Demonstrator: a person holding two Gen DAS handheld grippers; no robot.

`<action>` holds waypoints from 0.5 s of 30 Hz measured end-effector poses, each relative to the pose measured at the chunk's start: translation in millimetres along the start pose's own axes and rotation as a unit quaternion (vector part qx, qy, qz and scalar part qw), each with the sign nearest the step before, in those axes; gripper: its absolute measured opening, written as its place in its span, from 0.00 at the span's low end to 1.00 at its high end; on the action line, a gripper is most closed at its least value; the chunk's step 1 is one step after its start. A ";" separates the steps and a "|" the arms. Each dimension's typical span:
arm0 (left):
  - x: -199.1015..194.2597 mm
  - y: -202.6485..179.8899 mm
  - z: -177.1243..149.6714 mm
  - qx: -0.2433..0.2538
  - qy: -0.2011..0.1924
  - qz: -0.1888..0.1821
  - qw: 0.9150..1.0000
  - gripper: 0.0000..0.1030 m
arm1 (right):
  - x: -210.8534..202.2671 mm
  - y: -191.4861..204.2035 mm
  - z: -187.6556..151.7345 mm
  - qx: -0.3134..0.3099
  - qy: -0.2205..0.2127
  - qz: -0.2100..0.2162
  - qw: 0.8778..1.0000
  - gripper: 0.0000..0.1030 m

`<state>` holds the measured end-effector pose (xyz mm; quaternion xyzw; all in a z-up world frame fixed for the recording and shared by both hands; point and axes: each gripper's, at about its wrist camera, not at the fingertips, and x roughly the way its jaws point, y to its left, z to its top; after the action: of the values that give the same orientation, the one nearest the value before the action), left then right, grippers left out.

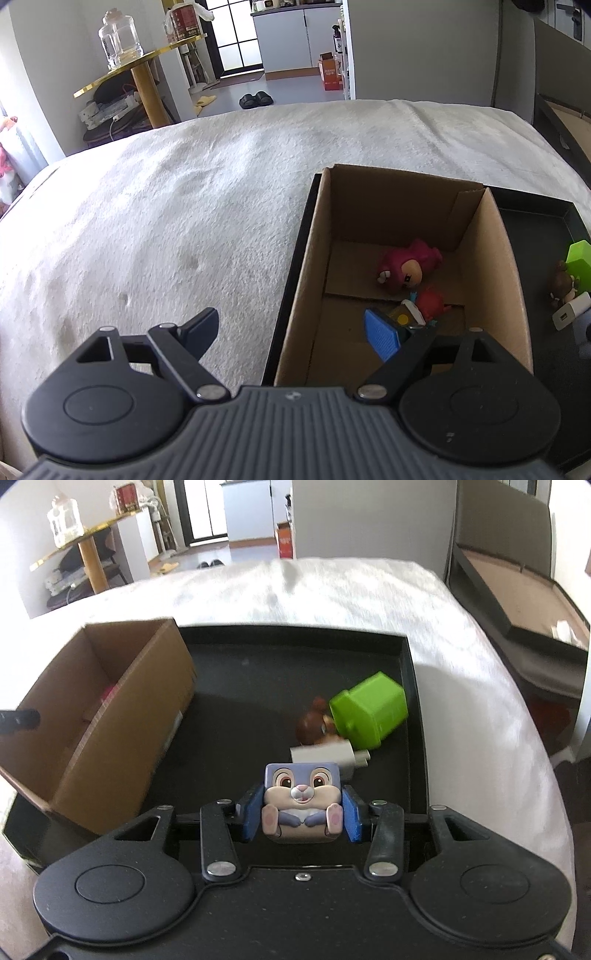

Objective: Organize rigid objects
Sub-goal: 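Carry the bunny cube into the box and release while the left gripper clamps the wall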

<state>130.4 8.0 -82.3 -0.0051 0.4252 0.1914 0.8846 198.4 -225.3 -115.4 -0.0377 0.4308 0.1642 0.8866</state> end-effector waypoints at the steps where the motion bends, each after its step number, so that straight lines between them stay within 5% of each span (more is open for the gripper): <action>1: 0.2 1.2 0.2 -0.002 0.000 -0.001 1.000 0.82 | -1.9 1.9 2.3 -0.001 -0.006 0.003 1.000 0.42; 15: -5.5 20.5 -9.6 -0.029 -0.019 -0.032 0.999 0.76 | -17.8 47.3 37.2 -0.056 -0.086 0.045 0.994 0.42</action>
<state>113.0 23.5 -81.1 -0.0409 0.4023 0.1758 0.8976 200.8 -177.5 -74.8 -0.0540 0.3445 0.2304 0.9085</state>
